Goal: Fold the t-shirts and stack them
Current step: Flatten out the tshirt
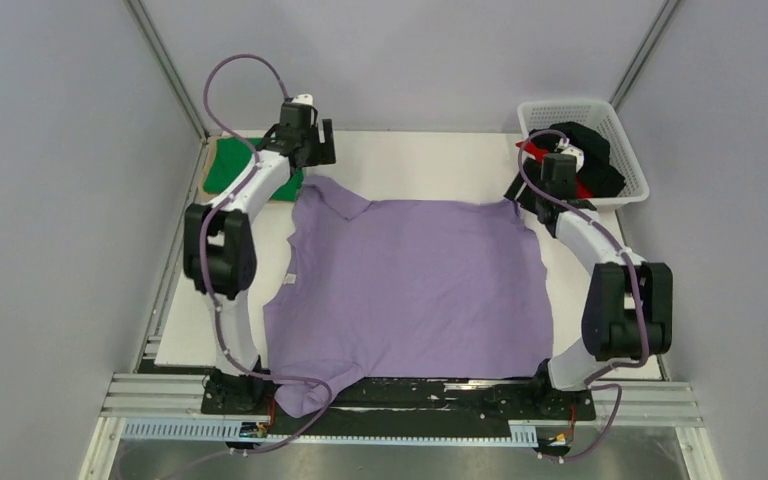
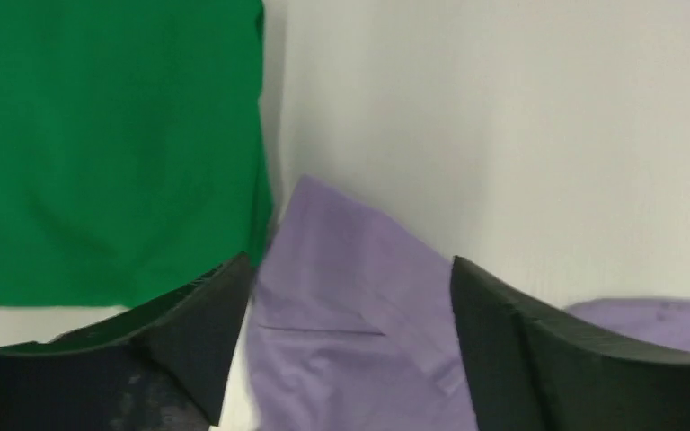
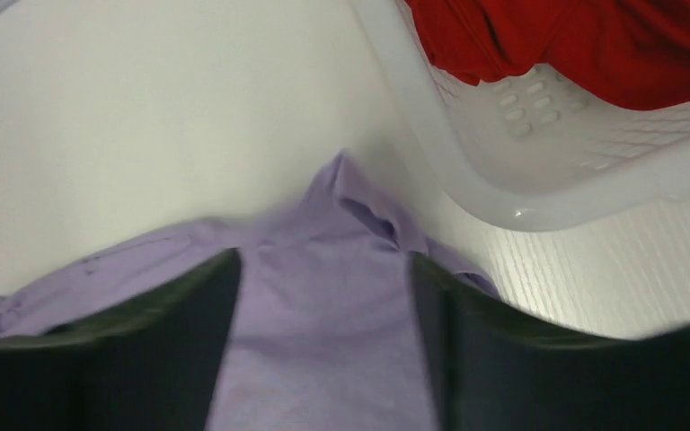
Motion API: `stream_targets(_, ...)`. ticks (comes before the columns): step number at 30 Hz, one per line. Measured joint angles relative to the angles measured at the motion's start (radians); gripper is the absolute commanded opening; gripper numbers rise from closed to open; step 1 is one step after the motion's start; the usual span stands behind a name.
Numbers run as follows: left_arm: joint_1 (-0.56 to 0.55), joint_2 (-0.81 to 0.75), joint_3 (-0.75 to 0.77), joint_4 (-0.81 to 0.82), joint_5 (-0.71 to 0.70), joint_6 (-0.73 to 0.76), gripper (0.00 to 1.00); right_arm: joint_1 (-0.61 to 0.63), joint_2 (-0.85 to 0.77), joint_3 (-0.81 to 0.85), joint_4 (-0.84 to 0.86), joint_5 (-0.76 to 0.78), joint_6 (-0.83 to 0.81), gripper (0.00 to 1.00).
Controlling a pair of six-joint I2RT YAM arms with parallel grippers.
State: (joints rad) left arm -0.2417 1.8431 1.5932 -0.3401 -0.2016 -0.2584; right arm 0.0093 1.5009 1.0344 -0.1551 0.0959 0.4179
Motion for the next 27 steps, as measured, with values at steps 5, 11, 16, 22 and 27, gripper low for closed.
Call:
stream_targets(5,0.035,0.318,0.270,-0.068,0.145,-0.050,1.00,0.000,0.111,0.073,0.007,0.002,-0.005,1.00)
stream_targets(11,0.038,0.238,0.185,-0.042,0.263,-0.118,1.00,0.031,0.056,0.077,0.042,-0.017,0.004,1.00)
stream_targets(16,0.030,0.068,-0.082,0.058,0.338,-0.213,1.00,0.075,-0.049,-0.048,0.041,-0.062,0.042,1.00)
stream_targets(22,0.025,0.037,-0.261,0.152,0.376,-0.331,1.00,0.086,-0.097,-0.202,0.035,-0.134,0.087,1.00)
stream_targets(27,0.022,0.076,-0.273,0.200,0.365,-0.397,1.00,0.086,-0.096,-0.249,0.026,-0.159,0.103,1.00)
